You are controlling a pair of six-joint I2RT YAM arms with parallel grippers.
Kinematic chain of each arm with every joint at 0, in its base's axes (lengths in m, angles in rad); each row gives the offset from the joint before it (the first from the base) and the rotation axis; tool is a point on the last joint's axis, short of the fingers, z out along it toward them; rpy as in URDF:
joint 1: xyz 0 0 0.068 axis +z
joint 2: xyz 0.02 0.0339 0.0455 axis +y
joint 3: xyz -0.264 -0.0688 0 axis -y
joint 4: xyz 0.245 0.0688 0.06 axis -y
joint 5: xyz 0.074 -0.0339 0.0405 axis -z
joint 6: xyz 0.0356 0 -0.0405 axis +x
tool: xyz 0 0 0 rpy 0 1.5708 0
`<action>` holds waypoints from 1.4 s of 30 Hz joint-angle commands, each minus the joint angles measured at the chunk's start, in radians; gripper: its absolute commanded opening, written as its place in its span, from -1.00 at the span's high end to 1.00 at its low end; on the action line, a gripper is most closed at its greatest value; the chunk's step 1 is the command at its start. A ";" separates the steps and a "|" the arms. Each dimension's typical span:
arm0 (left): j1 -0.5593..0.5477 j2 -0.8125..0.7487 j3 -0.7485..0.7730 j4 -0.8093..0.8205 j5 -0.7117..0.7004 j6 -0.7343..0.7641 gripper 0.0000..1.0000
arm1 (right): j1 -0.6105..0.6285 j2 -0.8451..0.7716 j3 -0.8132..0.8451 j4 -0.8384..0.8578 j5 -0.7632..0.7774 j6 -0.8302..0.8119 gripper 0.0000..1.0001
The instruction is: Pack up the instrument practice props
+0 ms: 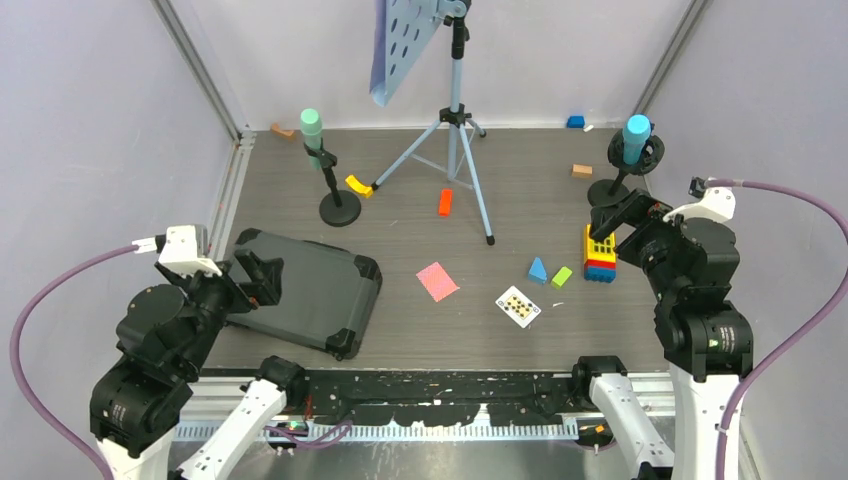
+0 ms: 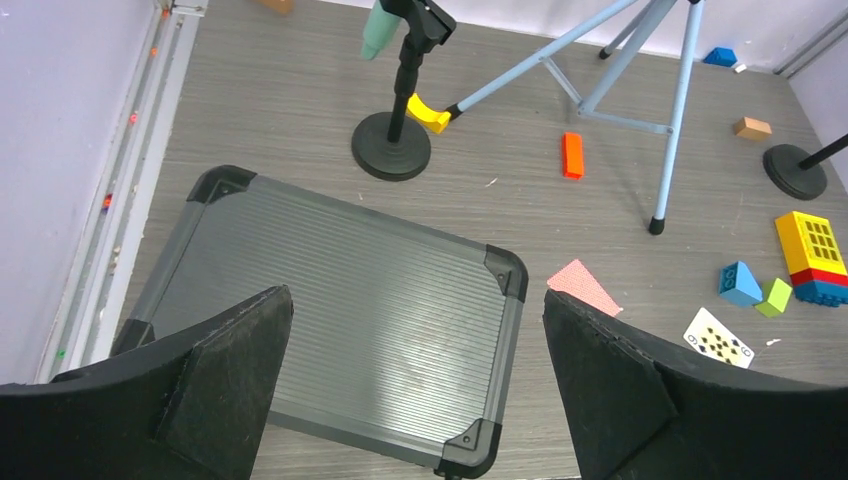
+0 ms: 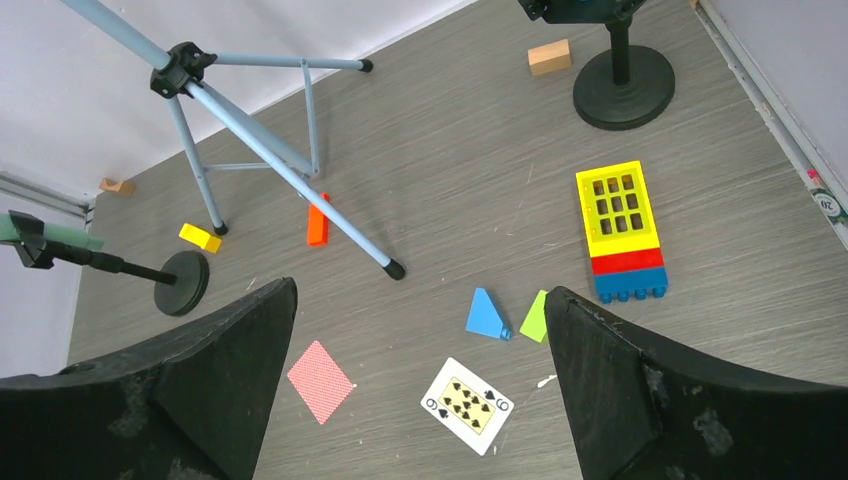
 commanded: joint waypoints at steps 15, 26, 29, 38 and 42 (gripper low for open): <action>0.005 -0.016 -0.025 0.001 -0.070 0.038 -0.99 | -0.006 0.024 -0.017 -0.004 0.020 -0.039 -1.00; 0.005 -0.008 -0.117 0.062 -0.015 0.079 -0.98 | 0.020 0.157 -0.082 0.215 -0.335 0.044 -1.00; 0.005 0.002 -0.116 0.059 -0.066 0.118 -0.98 | 0.127 0.239 -0.065 0.273 -0.250 0.046 -1.00; 0.002 -0.033 -0.206 0.093 -0.080 0.161 -0.98 | 0.508 0.565 0.025 0.522 0.119 -0.066 -1.00; 0.002 -0.034 -0.213 0.072 -0.097 0.141 -0.98 | 0.509 0.671 0.041 0.729 0.142 -0.125 -1.00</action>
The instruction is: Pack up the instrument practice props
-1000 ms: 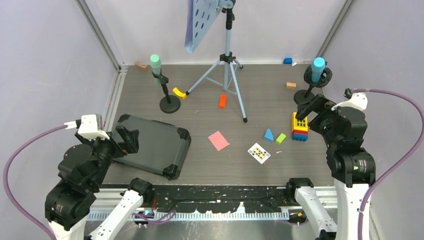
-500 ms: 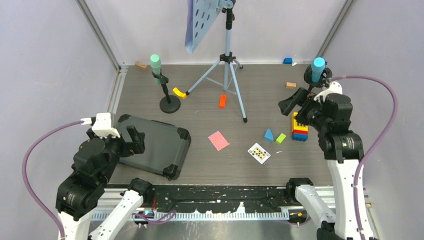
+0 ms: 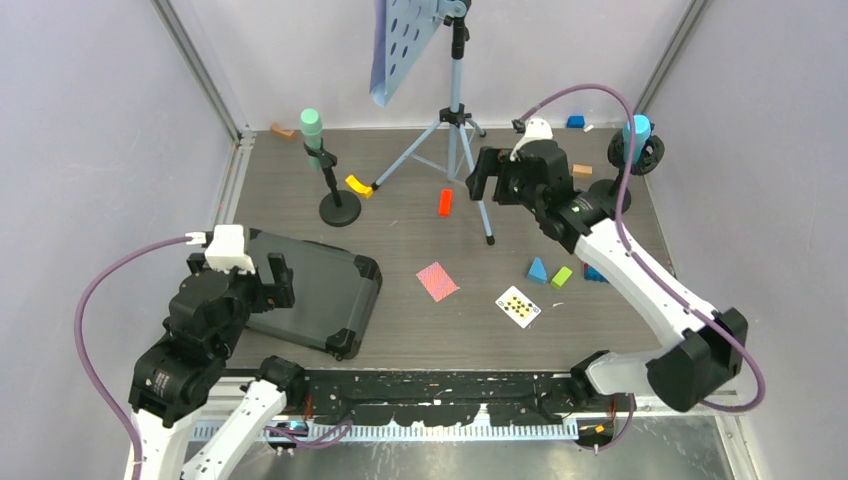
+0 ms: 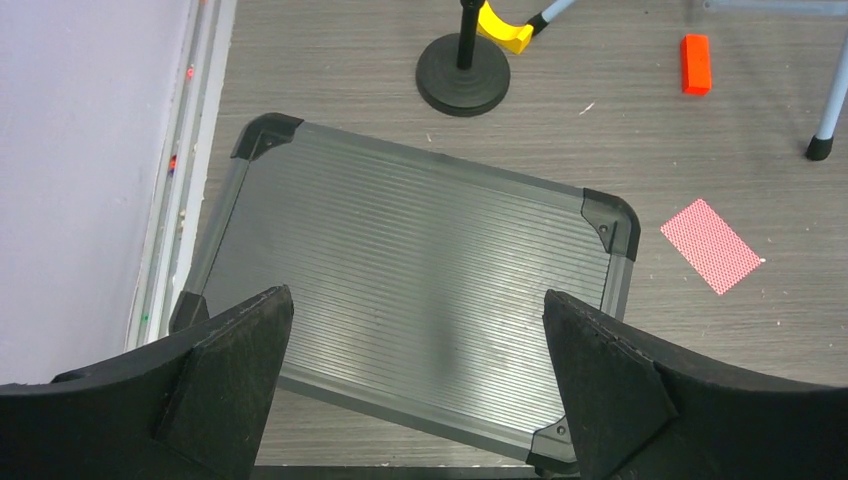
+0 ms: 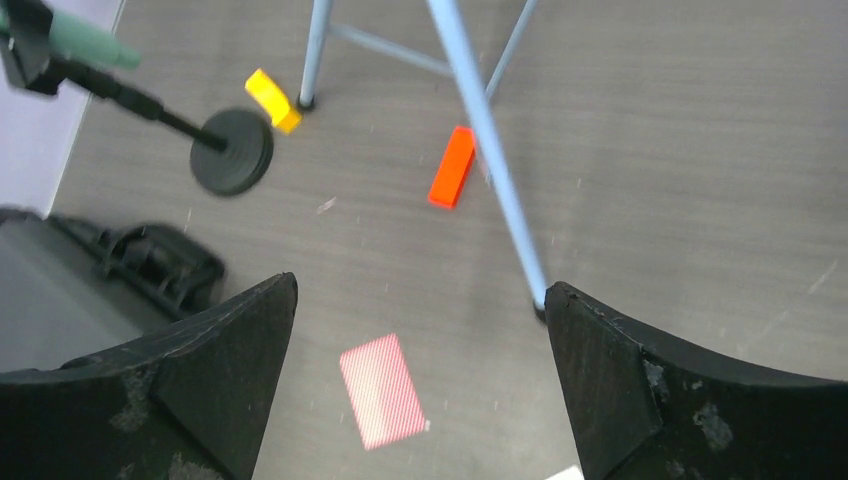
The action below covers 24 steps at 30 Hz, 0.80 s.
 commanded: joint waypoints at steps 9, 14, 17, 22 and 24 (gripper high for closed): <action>0.002 -0.026 0.011 0.019 -0.063 0.005 -0.97 | -0.003 0.332 0.215 0.553 0.096 -0.166 -1.00; 0.002 -0.029 0.002 0.030 -0.058 0.003 -0.97 | -0.008 0.410 0.219 0.798 0.095 -0.181 -0.83; 0.001 -0.027 0.001 0.032 -0.052 0.003 -0.96 | -0.024 0.480 0.298 0.808 0.070 -0.151 -0.69; -0.002 -0.032 -0.002 0.037 -0.058 0.011 -0.96 | -0.045 0.562 0.372 0.859 0.030 -0.139 -0.57; -0.004 -0.033 -0.005 0.041 -0.063 0.013 -0.96 | -0.052 0.592 0.400 0.874 0.025 -0.148 -0.51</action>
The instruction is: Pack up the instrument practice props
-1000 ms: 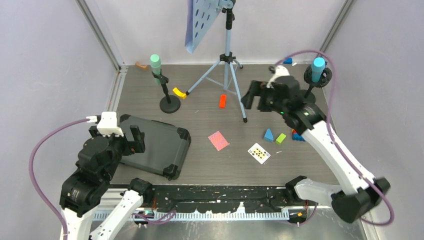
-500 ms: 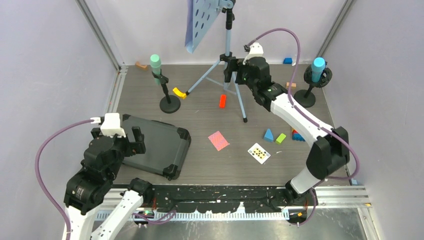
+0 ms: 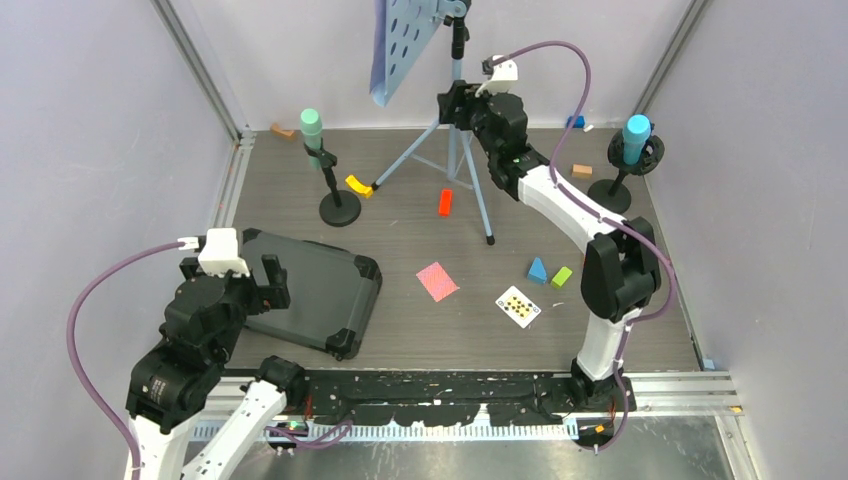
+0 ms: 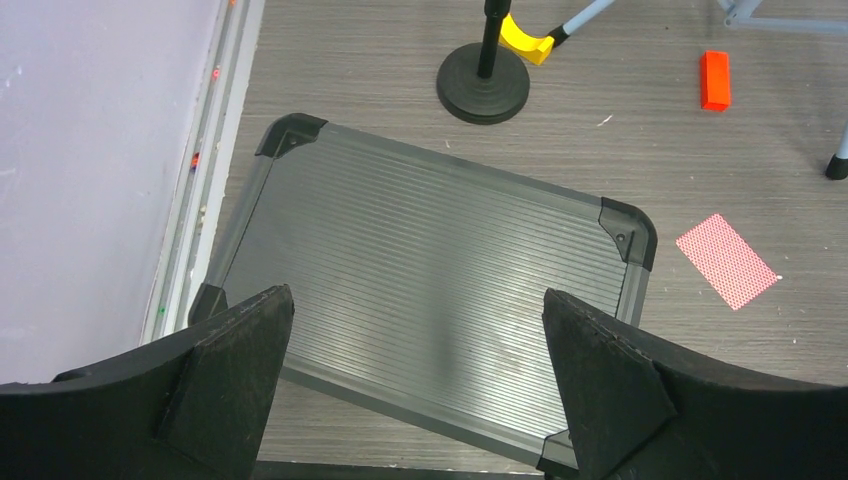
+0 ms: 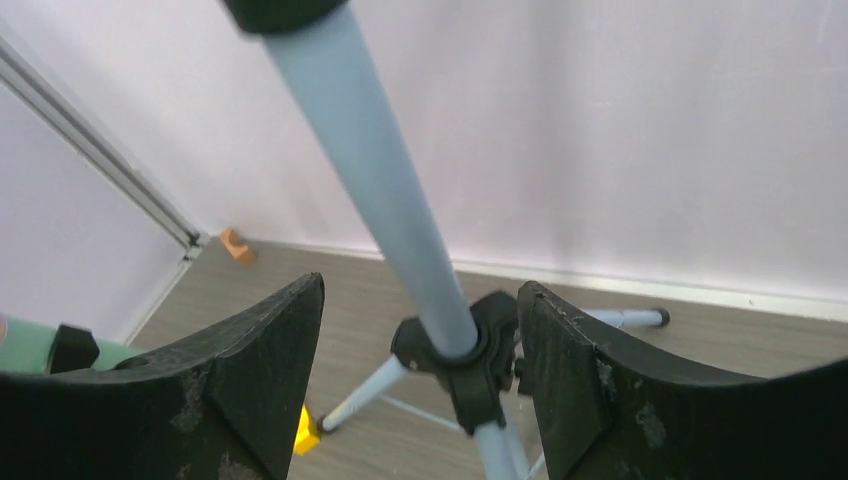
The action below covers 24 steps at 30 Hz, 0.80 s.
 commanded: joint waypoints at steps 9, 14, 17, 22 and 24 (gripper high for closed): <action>-0.012 0.000 -0.012 0.067 -0.024 0.028 -0.96 | -0.025 0.137 0.178 0.152 -0.086 -0.091 -0.25; -0.014 0.007 -0.014 0.066 -0.023 0.026 -0.96 | -0.026 0.149 0.130 0.232 -0.144 -0.203 -0.13; -0.014 0.006 -0.015 0.069 -0.024 0.028 -0.96 | -0.025 0.151 0.126 0.222 -0.145 -0.224 0.07; -0.013 0.012 -0.017 0.070 -0.024 0.028 -0.96 | -0.025 0.144 0.100 0.234 -0.144 -0.261 0.69; -0.014 0.013 -0.018 0.071 -0.024 0.028 -0.96 | -0.025 0.130 0.085 0.233 -0.144 -0.275 0.78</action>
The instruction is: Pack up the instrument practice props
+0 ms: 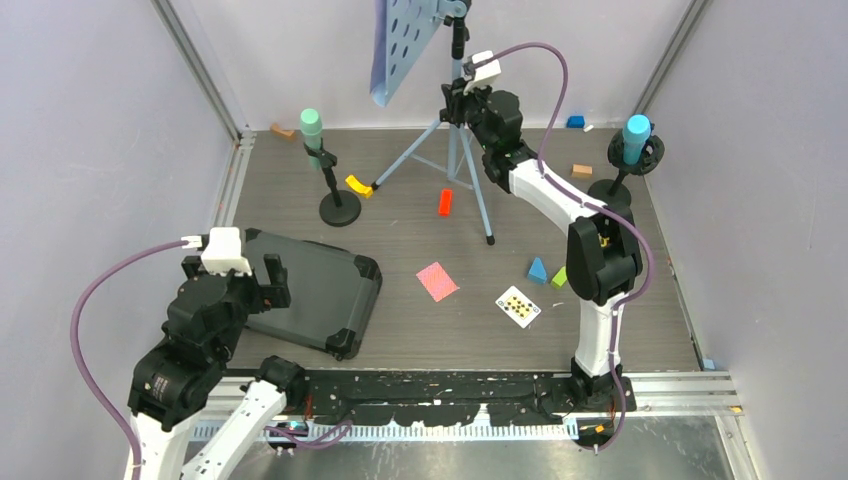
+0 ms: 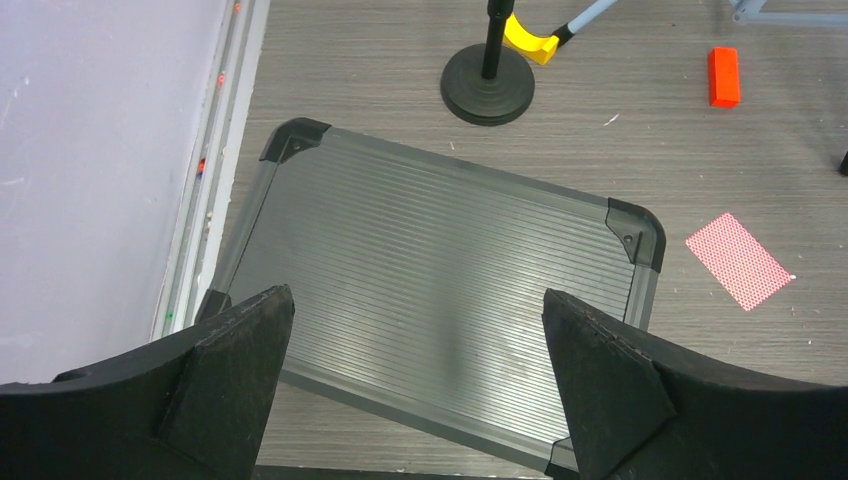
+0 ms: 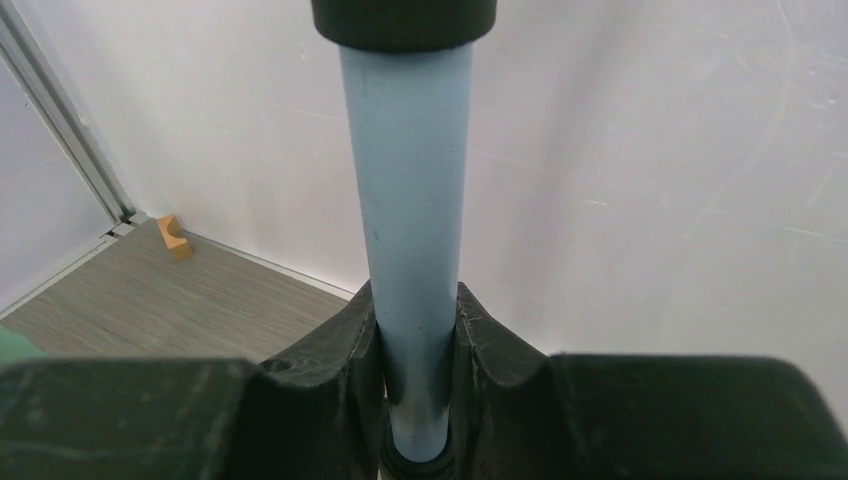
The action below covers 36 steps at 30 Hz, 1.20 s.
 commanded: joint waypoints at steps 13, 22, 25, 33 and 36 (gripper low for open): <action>-0.005 0.012 -0.014 0.066 0.009 0.008 -0.94 | 0.004 -0.239 -0.243 -0.014 -0.129 -0.067 0.99; -0.005 0.031 0.002 0.043 0.064 0.000 -0.91 | 0.011 -0.461 -0.493 -0.057 -0.130 -0.051 1.00; -0.005 0.053 0.025 0.022 0.143 0.002 -0.88 | 0.015 -0.543 -0.555 -0.089 -0.136 -0.046 1.00; -0.005 0.066 0.059 0.002 0.224 -0.026 -0.86 | 0.018 -0.766 -0.724 -0.198 -0.170 -0.038 1.00; -0.005 0.059 0.070 -0.006 0.241 -0.037 -0.86 | 0.019 -0.856 -0.772 -0.279 -0.183 -0.055 1.00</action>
